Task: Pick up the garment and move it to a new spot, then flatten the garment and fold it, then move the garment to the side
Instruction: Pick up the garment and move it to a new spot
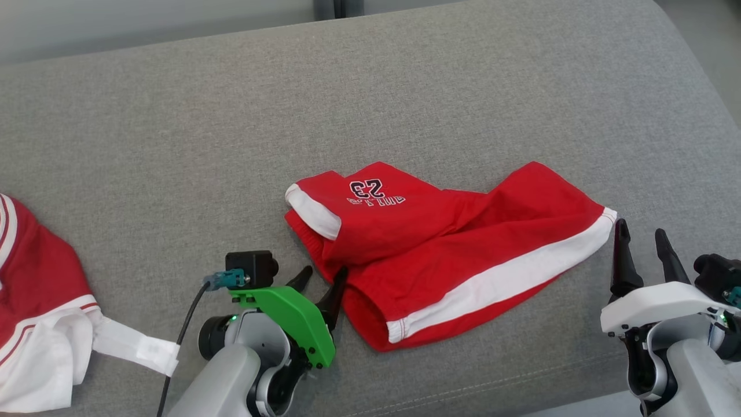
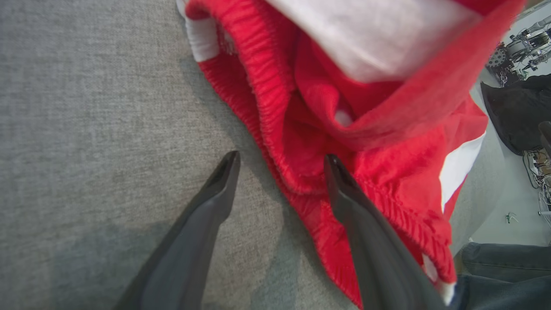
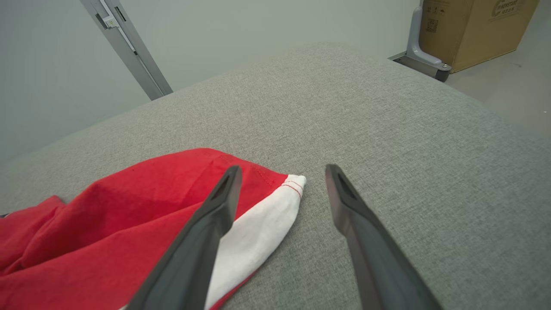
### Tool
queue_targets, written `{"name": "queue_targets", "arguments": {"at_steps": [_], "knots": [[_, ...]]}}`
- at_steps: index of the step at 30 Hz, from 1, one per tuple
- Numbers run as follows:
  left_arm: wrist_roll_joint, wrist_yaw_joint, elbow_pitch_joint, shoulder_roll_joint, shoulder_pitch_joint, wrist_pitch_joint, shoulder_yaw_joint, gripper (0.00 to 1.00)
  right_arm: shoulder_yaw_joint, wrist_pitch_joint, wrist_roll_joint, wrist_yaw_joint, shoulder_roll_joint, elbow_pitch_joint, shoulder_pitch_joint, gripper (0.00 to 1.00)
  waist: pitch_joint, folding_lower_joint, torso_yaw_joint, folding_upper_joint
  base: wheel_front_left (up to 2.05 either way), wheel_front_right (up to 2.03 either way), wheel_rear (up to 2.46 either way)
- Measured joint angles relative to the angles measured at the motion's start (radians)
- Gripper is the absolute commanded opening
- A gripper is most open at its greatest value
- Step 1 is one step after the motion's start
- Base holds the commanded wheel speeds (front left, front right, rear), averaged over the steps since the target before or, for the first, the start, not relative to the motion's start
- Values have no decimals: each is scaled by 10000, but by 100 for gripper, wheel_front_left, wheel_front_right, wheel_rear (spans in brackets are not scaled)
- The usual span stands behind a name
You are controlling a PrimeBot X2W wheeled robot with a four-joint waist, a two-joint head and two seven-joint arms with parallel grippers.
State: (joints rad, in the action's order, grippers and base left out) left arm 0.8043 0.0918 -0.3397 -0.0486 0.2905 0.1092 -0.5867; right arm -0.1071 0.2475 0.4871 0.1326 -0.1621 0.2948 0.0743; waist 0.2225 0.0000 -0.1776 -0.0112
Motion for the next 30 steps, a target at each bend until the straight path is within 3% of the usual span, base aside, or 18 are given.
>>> {"name": "queue_targets", "arguments": {"at_steps": [10,11,12,13,24,30], "knots": [[153,50,-589,12,699,203,-403,100,265,0,-48,-8,113,-98,4,100,161,0,-232,0,0,0,0],[274,50,-621,12,730,207,-422,48,265,0,-63,-36,134,-102,4,100,169,0,-241,0,0,0,0],[383,50,-654,10,771,205,-437,16,265,0,-84,-82,153,-105,4,100,178,0,-249,0,0,0,0],[476,50,-658,10,818,203,-454,0,272,0,-117,-92,171,-111,4,100,186,0,-258,0,0,0,0],[38,54,-965,33,2351,-428,146,0,430,31,-215,-182,311,-132,1,100,209,0,-220,0,0,0,0],[-117,104,-1653,-270,2593,-426,431,0,525,42,-255,-209,343,-113,-2,100,144,0,-135,0,0,0,0]]}}
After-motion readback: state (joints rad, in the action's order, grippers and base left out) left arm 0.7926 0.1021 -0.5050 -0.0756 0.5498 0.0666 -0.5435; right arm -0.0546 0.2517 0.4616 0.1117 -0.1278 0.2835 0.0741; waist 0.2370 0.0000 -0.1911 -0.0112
